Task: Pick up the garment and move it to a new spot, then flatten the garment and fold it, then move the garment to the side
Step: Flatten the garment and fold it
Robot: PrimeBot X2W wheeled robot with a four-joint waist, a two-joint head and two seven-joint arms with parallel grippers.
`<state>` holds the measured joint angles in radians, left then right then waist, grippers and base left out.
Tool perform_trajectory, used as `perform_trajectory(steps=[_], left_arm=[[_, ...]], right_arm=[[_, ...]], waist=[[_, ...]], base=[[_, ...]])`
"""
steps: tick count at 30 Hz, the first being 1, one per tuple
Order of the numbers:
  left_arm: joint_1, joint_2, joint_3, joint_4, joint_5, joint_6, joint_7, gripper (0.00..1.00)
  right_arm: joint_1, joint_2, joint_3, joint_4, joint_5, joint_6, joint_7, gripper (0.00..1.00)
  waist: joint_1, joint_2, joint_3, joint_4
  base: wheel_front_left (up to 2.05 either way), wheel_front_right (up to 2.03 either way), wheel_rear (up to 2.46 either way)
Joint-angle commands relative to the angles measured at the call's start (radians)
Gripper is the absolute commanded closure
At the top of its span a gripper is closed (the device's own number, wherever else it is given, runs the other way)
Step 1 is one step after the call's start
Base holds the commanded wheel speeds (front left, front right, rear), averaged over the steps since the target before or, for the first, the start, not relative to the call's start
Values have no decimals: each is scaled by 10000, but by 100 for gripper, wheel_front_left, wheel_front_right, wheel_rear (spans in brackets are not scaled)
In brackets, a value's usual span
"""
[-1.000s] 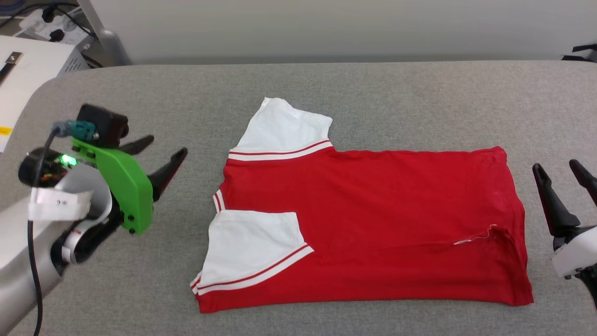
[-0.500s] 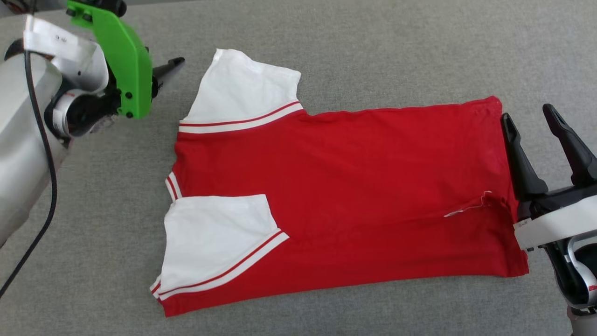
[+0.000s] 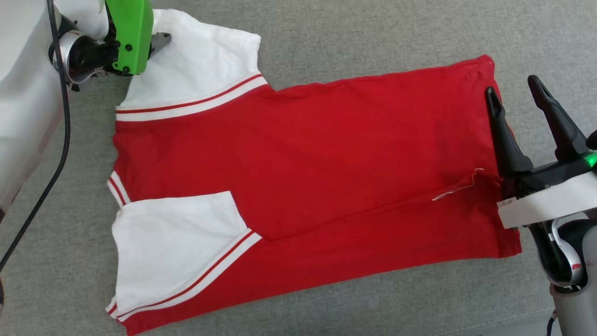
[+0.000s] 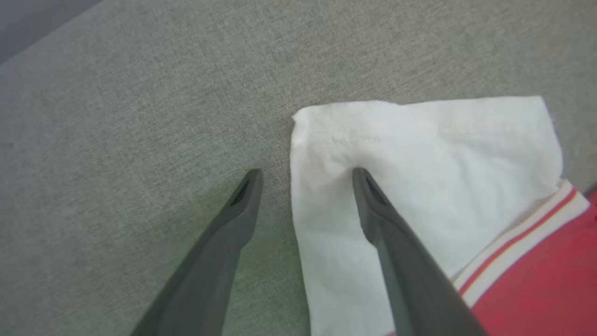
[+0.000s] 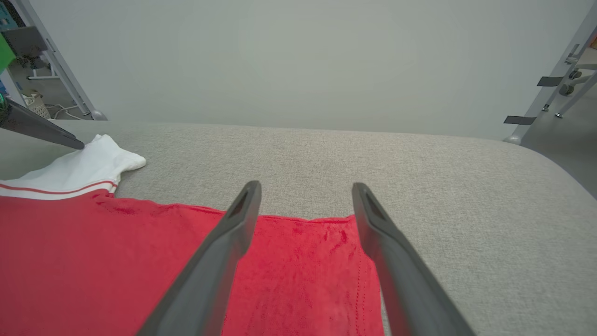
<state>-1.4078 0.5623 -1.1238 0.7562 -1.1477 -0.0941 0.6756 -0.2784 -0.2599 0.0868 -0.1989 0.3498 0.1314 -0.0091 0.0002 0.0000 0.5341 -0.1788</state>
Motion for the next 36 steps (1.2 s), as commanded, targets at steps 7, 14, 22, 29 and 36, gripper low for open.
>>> perform_trajectory(steps=[7, 14, 22, 29, 36], left_arm=[[506, -398, -434, 1150, -56, -287, 107, 0], [531, -303, -1008, 863, 553, -359, -569, 100], [519, 33, -1369, -655, 1158, -364, -1920, 100], [822, 327, -1473, -1959, 1560, -365, -2882, 100], [981, 322, -1500, -2615, 1869, -365, -3207, 100]], right_arm=[[-329, -90, 136, 510, 214, -7, -332, 0], [-523, -435, -67, 564, 285, -7, -313, 0], [-1030, -1651, -699, 383, 515, -7, 553, 0], [-2229, -3641, 554, 923, 1945, -7, 3509, 0], [-3755, -4724, 2041, 2312, 3917, -7, 7314, 0]], waist=[[-2, 0, 250, -347], [-2, 0, -22, -189], [-2, 0, -846, 415], [-2, 0, -1179, 907], [-2, 0, -1086, 1352]], base=[[0, 0, 0], [0, 0, 0], [0, 0, 0], [0, 0, 0], [0, 0, 0]])
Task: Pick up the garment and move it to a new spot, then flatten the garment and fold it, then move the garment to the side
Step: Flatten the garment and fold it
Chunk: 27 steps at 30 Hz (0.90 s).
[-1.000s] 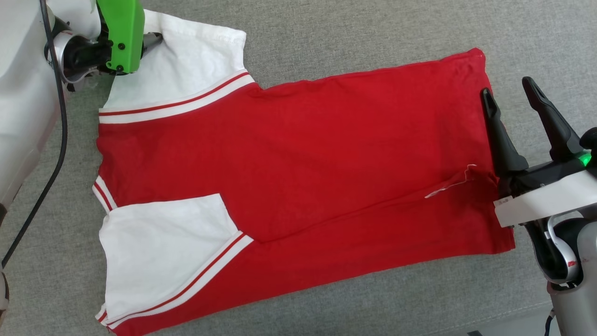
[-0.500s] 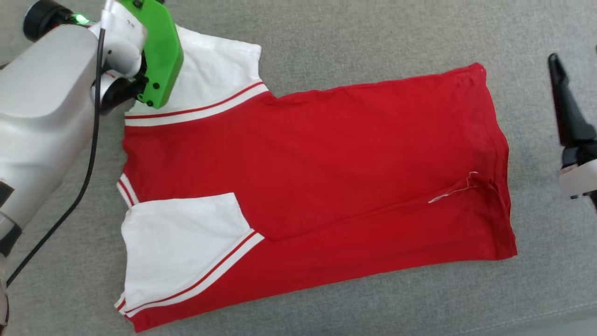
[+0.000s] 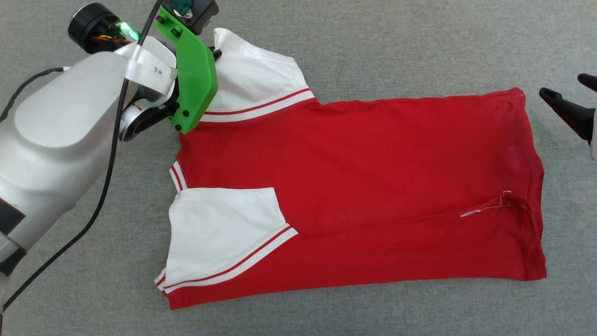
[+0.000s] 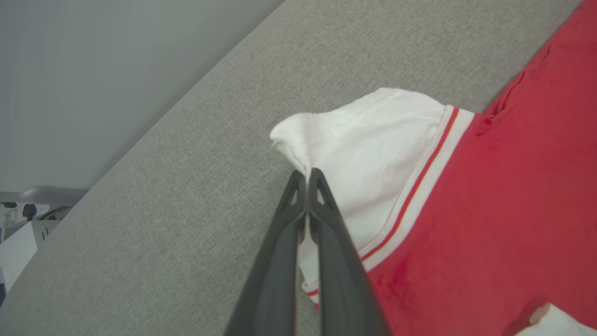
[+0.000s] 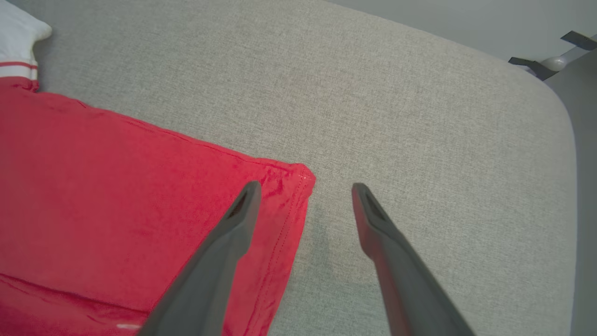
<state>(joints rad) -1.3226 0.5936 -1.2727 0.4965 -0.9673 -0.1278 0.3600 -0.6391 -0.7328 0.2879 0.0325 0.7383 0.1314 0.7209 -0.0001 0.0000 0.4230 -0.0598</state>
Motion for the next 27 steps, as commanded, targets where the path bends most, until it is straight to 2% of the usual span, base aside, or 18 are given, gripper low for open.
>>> perform_trajectory(steps=[1, 4, 8, 15, 22, 23, 24, 27], left_arm=[[121, -7, -10, -102, 95, -19, -81, 100], [58, -67, -10, -287, 155, 12, -141, 100], [-85, -73, 19, -510, 258, 69, -237, 100], [-247, -23, 53, -867, 376, 187, -326, 100], [-214, 139, 60, -983, 375, 224, -379, 100], [-189, 160, 60, -982, 365, 224, -387, 100], [-153, 190, 59, -978, 350, 225, -398, 100], [-10, 272, 60, -965, 292, 227, -481, 100]], right_arm=[[-372, -33, 181, 226, 98, -7, 398, 0], [-862, -68, 541, 924, 54, -7, 1101, 0], [-1388, 228, 890, 2053, -140, -7, 1565, 0], [-1709, 1013, 1518, 3823, -467, -7, 1190, 0], [-1318, 1353, 2473, 4859, -220, -7, 701, 0], [-1308, 1345, 2576, 4907, -148, -7, 631, 17], [-1333, 1312, 2644, 4940, -83, -7, 421, 100], [-1417, 1207, 2683, 4970, 183, -7, -203, 100]], waist=[[1, 0, 71, 221], [1, 0, 198, 386], [1, 0, 405, 526], [1, 0, 782, 706], [1, 0, 878, 665], [1, 0, 851, 650], [1, 0, 809, 628], [1, 0, 615, 579]], base=[[0, 0, 0], [0, 0, 0], [0, 0, 0], [0, 0, 0], [0, 0, 0], [0, 0, 0], [0, 0, 0], [0, 0, 0]])
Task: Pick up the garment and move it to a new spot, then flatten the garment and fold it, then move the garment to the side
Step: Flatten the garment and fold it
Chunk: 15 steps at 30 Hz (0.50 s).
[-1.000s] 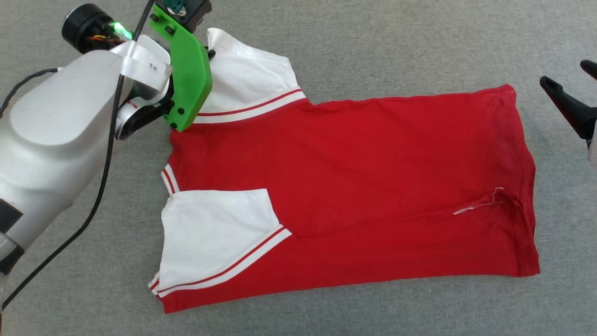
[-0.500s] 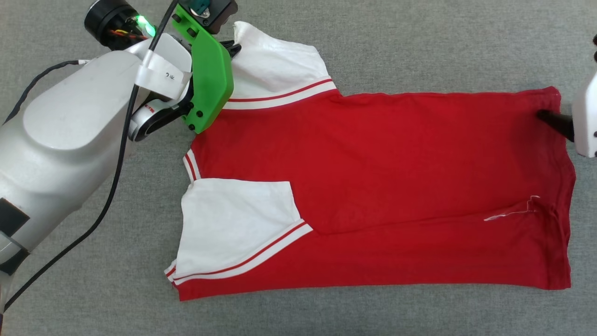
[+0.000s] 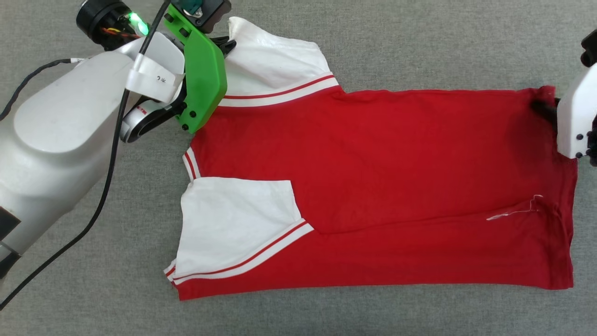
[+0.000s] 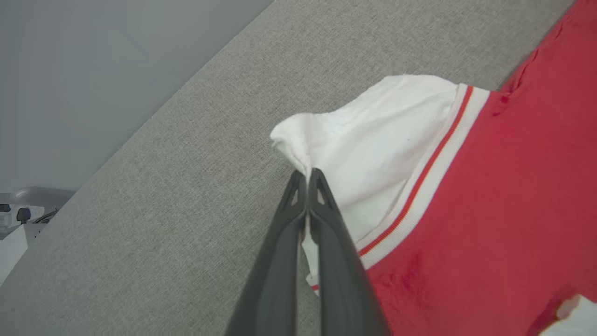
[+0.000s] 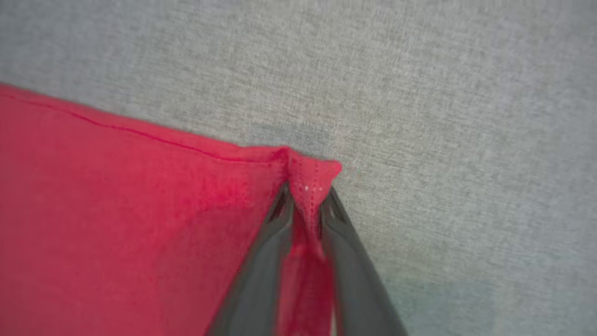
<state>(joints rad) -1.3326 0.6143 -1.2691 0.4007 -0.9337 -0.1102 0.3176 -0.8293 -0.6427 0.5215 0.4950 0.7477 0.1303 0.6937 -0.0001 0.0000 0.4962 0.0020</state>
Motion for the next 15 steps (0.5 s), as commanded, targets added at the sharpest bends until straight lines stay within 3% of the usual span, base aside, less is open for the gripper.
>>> perform_trajectory(steps=[1, 7, 15], left_arm=[[157, 108, 33, -10, -64, 65, -121, 100], [665, 350, 19, -180, -82, 148, -388, 100], [1861, 910, 25, -985, -395, 499, -749, 100]], right_arm=[[441, 280, 267, 322, 235, 4, -236, 100], [521, -124, 204, -229, 597, 4, -1729, 100], [1665, -610, 416, -1011, 891, 4, -2857, 100]], waist=[[1, 0, -214, -57], [1, 0, -962, -75], [1, 0, -2000, -35]], base=[[0, 0, 0], [0, 0, 0], [0, 0, 0]])
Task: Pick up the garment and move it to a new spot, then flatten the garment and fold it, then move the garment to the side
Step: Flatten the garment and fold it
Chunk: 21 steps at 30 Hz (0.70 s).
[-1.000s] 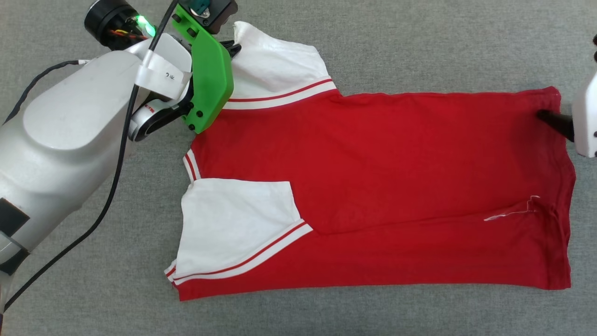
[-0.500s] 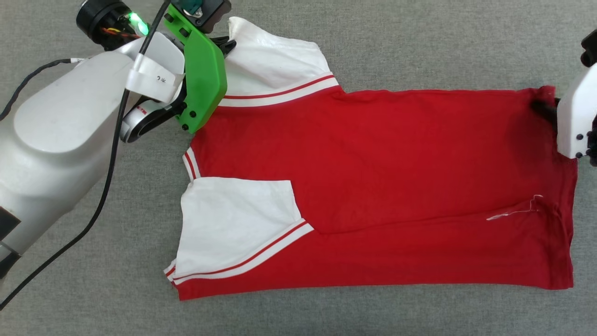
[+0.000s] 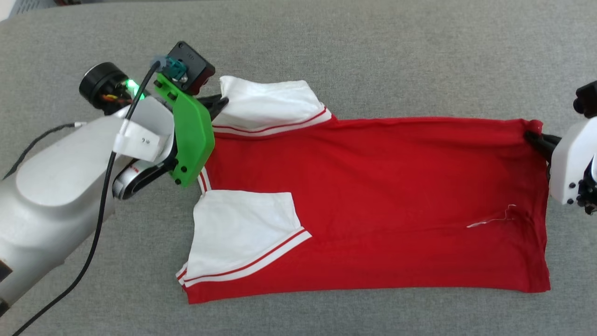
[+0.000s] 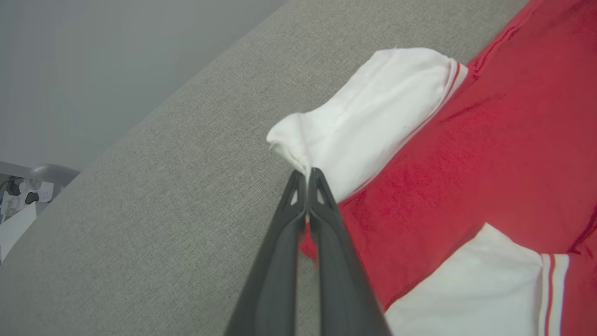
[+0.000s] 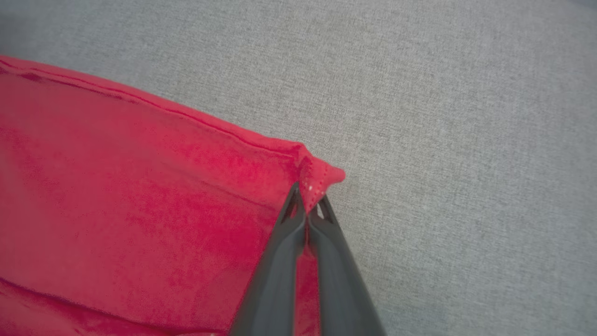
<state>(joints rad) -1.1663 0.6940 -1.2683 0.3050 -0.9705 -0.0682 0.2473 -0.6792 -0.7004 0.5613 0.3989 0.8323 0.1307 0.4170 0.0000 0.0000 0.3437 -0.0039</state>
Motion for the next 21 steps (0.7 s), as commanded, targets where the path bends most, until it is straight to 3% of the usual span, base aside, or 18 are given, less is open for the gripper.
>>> perform_trajectory(steps=[1, 16, 21], left_arm=[[354, 205, 11, -127, -45, 133, -53, 100], [3664, 1178, -65, -1650, -783, 1189, -683, 100], [4662, 1127, -82, -1642, -1011, 1304, -921, 100]], right_arm=[[310, -69, 8, -112, 61, 0, -202, 100], [3027, -271, -409, -955, 425, 0, -979, 100], [3763, -134, -581, -1058, 477, 0, -1005, 100]], waist=[[0, 0, -564, 31], [0, 0, -1754, 130], [0, 0, -1707, 150]], base=[[0, 0, 0], [0, 0, 0], [0, 0, 0]])
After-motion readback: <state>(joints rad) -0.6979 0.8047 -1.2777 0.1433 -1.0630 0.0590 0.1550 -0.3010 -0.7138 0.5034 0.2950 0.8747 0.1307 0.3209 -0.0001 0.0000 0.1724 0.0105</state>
